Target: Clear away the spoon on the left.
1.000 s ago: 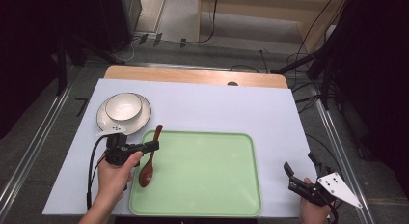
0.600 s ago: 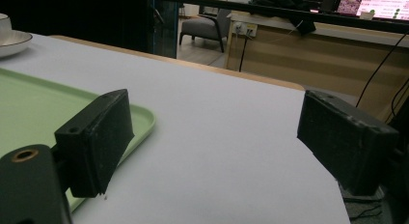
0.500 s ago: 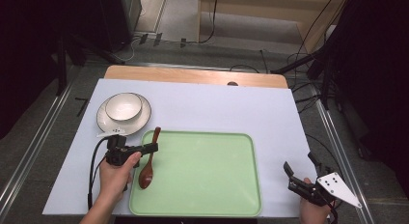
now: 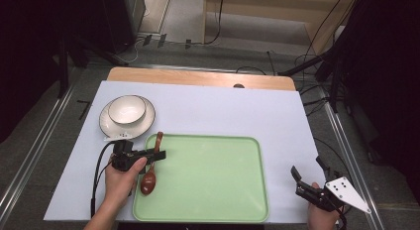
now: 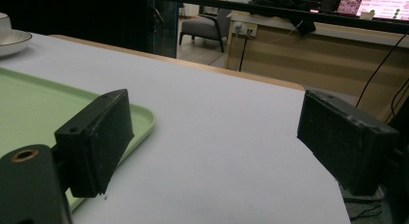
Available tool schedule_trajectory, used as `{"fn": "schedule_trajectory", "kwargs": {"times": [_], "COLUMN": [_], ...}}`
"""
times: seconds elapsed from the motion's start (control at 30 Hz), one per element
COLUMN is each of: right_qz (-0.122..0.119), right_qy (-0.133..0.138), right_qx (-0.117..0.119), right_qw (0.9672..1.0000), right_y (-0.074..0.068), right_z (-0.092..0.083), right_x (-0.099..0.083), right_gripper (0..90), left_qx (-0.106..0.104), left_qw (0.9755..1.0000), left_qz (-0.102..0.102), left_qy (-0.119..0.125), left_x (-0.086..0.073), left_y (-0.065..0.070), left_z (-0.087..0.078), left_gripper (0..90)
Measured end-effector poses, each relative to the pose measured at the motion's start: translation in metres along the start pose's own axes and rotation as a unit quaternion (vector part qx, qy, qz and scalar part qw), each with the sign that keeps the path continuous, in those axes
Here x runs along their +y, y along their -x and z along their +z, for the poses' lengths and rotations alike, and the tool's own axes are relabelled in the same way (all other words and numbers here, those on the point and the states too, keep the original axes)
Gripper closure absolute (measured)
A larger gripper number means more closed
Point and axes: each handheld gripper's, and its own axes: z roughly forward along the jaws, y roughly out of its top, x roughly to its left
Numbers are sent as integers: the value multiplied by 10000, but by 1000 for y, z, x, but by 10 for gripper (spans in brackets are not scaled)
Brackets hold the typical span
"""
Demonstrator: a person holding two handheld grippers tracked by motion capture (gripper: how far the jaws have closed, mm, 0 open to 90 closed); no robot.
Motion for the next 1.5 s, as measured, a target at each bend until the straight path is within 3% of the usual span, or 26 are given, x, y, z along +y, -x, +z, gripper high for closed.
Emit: {"fn": "schedule_trajectory", "kwargs": {"times": [0.2,0.37,0.57,0.67,0.83,1.13,1.3,1.5], "right_qz": [-3,-2,-5,1,-17,-16,-17,-18], "right_qy": [-4,0,11,2,0,3,6,7], "right_qx": [4,8,10,15,17,20,20,20], "right_qw": [10000,10000,10000,10000,10000,10000,10000,10000], "right_y": [0,0,0,0,0,-1,0,0], "right_z": [0,0,0,0,1,1,1,1], "right_x": [0,0,0,0,0,0,0,0], "right_gripper": [132,132,132,132,132,132,132,132], "left_qx": [174,449,544,618,522,450,588,824], "left_qw": [9998,9982,9974,9969,9966,9954,9933,9886], "left_qz": [53,272,319,331,429,601,740,992], "left_qy": [-44,-275,-355,-365,-478,-594,-666,-778], "left_x": [-2,-5,-6,-6,-6,-7,-8,-9], "left_y": [-1,1,1,1,2,5,8,14], "left_z": [2,7,10,11,12,13,15,18], "left_gripper": [426,393,340,268,138,0,0,0]}}
